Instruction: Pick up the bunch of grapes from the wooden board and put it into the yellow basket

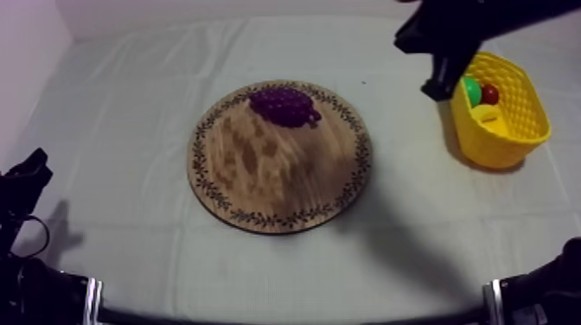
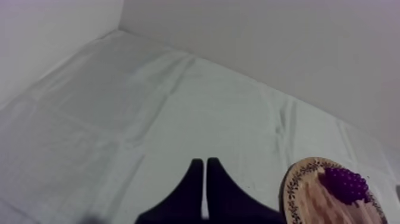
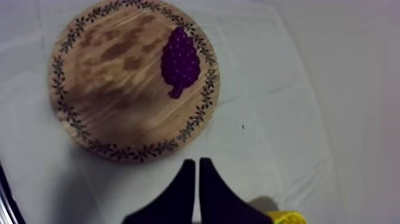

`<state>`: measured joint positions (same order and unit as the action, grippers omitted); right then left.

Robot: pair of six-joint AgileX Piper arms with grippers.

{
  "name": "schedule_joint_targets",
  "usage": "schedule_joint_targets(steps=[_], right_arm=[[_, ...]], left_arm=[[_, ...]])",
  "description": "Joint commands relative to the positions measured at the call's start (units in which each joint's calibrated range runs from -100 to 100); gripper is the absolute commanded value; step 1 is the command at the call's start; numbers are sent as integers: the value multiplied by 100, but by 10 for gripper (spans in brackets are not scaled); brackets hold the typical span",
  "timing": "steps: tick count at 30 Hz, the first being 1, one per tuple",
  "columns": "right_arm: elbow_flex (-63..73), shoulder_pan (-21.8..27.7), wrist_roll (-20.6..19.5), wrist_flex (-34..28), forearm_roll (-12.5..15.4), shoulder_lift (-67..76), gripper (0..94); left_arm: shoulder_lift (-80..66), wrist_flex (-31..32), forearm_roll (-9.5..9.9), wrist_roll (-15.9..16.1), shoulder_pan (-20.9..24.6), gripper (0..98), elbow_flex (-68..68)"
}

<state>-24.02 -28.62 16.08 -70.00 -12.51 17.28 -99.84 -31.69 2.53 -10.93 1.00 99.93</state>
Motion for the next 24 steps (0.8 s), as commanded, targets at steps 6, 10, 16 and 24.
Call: schedule_joint_targets(steps=[6, 10, 16, 24], right_arm=[[1759, 110, 748, -620, 202, -1761, 4], [2694, 130, 891, -1007, 269, -2525, 6], [3949, 147, 1042, -1651, 431, -3447, 8], [4665, 154, 1054, -2099, 487, -4089, 10]], left_arm=[[2, 0, -1, 1, -2, 0, -4], [2, 0, -1, 1, -2, 0, -4], [2, 0, -1, 1, -2, 0, -4], [2, 0, -1, 1, -2, 0, -4]])
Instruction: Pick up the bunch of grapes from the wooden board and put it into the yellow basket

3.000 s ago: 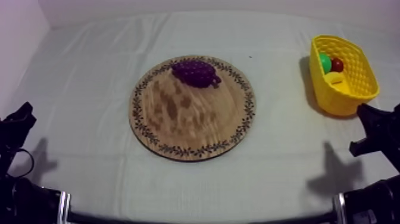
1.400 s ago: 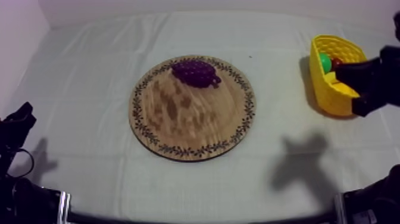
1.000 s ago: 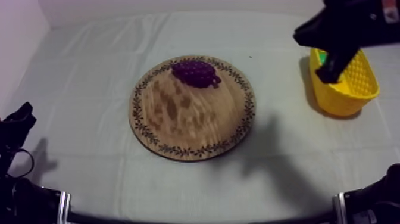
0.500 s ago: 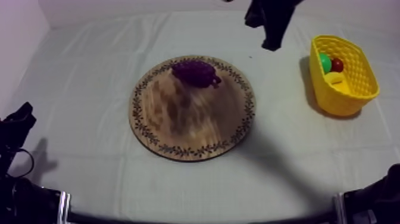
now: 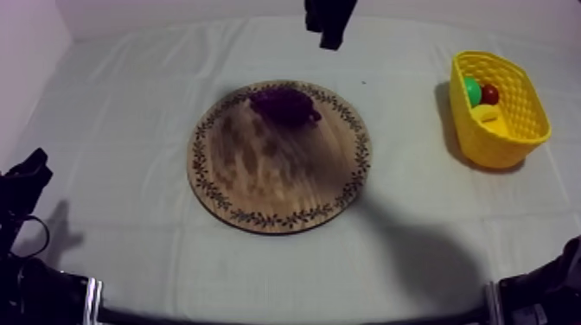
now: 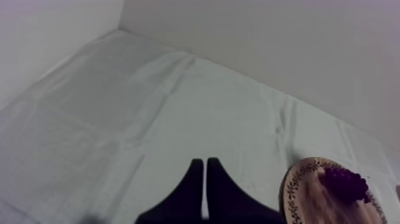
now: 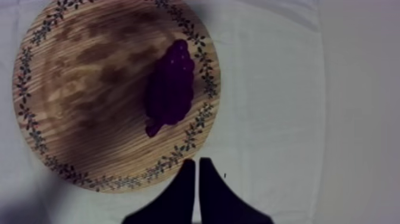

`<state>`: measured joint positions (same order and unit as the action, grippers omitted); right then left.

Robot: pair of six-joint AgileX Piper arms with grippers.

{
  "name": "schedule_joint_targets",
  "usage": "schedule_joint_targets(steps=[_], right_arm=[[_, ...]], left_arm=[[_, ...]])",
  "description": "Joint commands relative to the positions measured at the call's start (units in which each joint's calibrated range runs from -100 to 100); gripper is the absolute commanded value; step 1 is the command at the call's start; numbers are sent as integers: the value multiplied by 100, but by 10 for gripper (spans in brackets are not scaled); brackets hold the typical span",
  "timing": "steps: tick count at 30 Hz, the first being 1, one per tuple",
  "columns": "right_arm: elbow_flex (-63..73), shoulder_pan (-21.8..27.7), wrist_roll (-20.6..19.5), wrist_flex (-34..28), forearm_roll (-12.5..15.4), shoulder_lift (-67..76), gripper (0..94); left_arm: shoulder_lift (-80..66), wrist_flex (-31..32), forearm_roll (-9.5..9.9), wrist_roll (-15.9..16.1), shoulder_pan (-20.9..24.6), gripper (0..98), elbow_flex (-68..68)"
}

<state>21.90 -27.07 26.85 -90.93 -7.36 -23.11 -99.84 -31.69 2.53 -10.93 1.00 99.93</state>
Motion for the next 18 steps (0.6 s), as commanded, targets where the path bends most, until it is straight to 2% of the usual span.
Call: schedule_joint_targets(steps=[1, 4, 12, 18], right_arm=[[104, -4, -44, -17, -42, -87, 18], [183, -14, -151, -31, -91, -158, 113], [266, -12, -363, -125, -155, -242, 444], [237, -34, -449, -149, -233, -308, 609]], left_arm=[[2, 0, -1, 1, -2, 0, -4], [2, 0, -1, 1, -2, 0, -4], [2, 0, -1, 1, -2, 0, -4], [2, 0, -1, 1, -2, 0, -4]])
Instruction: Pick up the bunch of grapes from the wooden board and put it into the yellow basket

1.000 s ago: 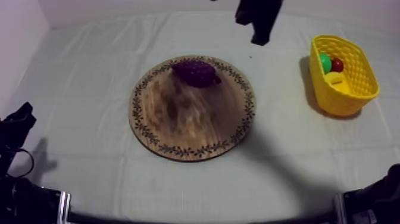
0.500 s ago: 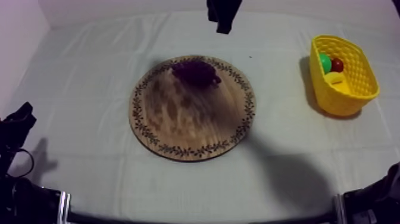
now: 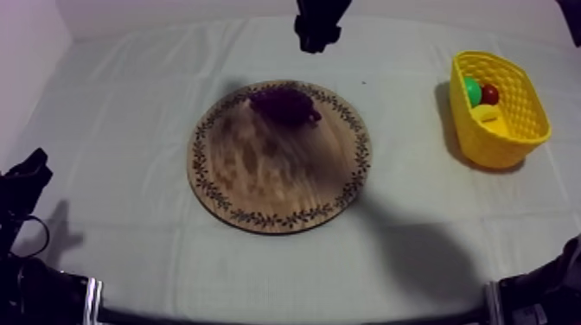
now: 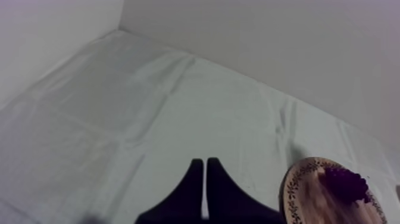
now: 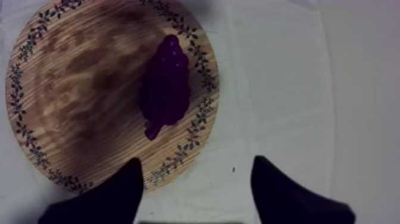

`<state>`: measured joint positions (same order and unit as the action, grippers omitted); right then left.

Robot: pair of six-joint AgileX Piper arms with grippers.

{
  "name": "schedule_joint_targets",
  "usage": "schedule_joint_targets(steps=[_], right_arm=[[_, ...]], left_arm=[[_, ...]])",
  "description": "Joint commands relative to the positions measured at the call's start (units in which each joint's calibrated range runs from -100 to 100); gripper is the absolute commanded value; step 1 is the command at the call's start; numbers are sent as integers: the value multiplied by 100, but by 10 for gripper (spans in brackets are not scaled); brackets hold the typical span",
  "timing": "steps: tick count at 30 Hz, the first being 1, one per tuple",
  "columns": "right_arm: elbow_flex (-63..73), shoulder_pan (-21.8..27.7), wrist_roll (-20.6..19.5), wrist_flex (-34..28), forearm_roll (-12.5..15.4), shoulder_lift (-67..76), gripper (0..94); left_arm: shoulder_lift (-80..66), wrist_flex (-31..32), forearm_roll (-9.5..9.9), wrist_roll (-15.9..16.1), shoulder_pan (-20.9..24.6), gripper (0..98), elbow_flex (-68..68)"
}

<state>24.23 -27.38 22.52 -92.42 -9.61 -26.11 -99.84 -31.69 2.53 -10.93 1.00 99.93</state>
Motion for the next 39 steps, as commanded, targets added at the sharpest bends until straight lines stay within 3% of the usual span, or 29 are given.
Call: schedule_joint_targets(steps=[1, 12, 39], right_arm=[[11, -8, -32, -2, -17, -27, 629], [-56, -30, -118, 65, 40, -642, 719], [1174, -131, -253, 196, 53, -2838, 737]], left_arm=[[2, 0, -1, 1, -2, 0, -4], [2, 0, -1, 1, -2, 0, -4], [2, 0, -1, 1, -2, 0, -4]])
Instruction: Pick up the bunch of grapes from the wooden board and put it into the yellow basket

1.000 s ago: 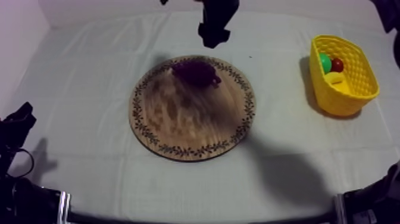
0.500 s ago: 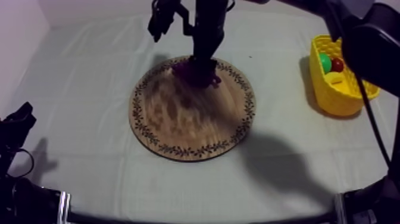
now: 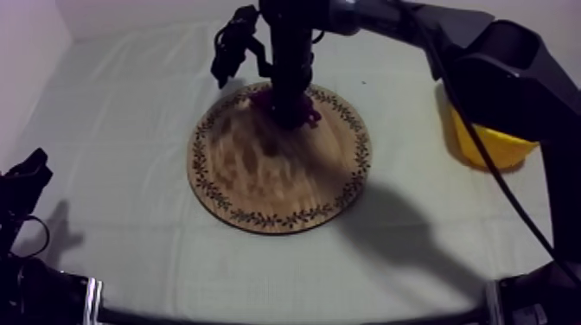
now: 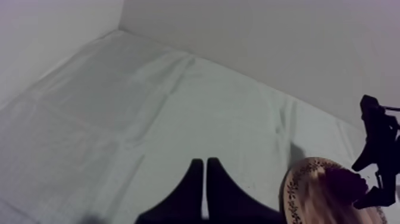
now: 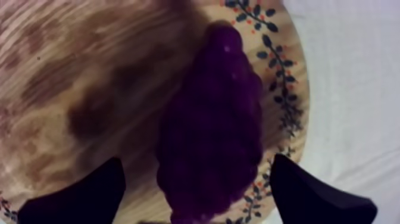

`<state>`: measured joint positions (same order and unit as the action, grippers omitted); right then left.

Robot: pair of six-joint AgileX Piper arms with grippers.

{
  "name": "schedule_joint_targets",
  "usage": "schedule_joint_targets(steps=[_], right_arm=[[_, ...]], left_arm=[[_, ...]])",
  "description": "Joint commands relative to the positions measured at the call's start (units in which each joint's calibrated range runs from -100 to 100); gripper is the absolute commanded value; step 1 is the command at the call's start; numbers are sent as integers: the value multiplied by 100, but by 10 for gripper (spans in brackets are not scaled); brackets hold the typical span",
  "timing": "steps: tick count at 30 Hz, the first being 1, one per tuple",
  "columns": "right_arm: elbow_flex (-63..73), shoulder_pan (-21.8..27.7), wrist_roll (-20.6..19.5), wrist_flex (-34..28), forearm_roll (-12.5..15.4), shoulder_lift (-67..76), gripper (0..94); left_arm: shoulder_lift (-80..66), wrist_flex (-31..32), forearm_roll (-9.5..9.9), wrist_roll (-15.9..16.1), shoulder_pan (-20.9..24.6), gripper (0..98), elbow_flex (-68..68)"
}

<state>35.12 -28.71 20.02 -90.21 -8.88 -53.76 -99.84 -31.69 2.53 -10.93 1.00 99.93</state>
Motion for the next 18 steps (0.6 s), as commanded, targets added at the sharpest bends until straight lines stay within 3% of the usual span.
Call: schedule_joint_targets(steps=[1, 9, 18], right_arm=[[155, -1, -9, -36, -24, -129, 736], [650, 13, -15, -167, -54, -523, 675], [951, 70, -21, -266, -78, -696, 408]], left_arm=[[2, 0, -1, 1, -2, 0, -4], [2, 0, -1, 1, -2, 0, -4], [2, 0, -1, 1, -2, 0, -4]])
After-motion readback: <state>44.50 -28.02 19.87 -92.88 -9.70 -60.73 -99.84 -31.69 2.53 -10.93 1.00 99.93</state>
